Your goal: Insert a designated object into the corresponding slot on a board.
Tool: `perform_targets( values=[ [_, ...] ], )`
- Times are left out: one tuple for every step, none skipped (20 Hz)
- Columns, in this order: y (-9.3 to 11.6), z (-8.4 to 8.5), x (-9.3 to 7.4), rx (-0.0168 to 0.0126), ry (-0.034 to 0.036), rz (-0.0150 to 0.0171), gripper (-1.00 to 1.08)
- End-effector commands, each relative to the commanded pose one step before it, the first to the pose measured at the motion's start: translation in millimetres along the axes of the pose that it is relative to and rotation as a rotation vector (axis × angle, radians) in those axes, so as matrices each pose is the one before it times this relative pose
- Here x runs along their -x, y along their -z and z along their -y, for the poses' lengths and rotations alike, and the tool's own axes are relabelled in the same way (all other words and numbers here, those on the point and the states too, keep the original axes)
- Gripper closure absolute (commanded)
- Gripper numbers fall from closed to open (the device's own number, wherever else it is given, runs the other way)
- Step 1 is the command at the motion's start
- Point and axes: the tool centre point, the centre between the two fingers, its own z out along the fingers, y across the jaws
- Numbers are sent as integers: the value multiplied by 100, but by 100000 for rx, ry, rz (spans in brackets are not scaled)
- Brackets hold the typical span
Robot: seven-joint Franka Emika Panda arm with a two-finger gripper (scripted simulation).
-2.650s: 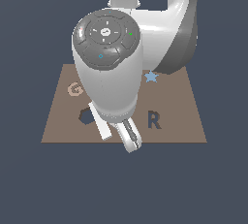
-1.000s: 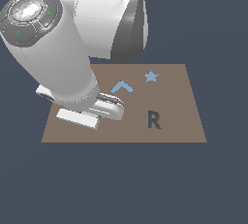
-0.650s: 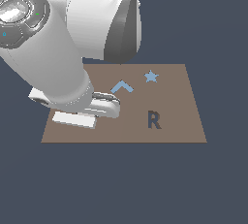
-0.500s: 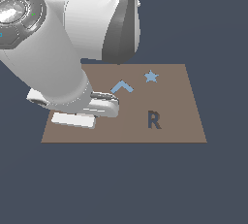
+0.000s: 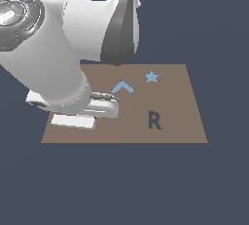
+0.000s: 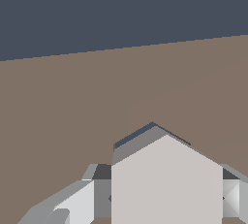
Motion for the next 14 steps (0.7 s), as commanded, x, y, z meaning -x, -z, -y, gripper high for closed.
perform_targets(
  values=[
    [-465, 20, -3, 13, 157, 31, 108],
    [-200, -6, -6, 5, 48, -4, 108],
    [-119, 10, -4, 5, 48, -4, 108],
    [-41, -8, -1, 0, 0, 0, 108],
    [0, 0, 0, 0, 0, 0, -92],
    [0, 0, 0, 0, 0, 0, -92],
    [0, 0, 0, 0, 0, 0, -92],
    [0, 0, 0, 0, 0, 0, -92],
    [0, 0, 0, 0, 0, 0, -92],
    [0, 0, 0, 0, 0, 0, -92],
    [0, 0, 0, 0, 0, 0, -92],
    [0, 0, 0, 0, 0, 0, -92],
    [0, 0, 0, 0, 0, 0, -92],
    [0, 0, 0, 0, 0, 0, -92]
  ],
)
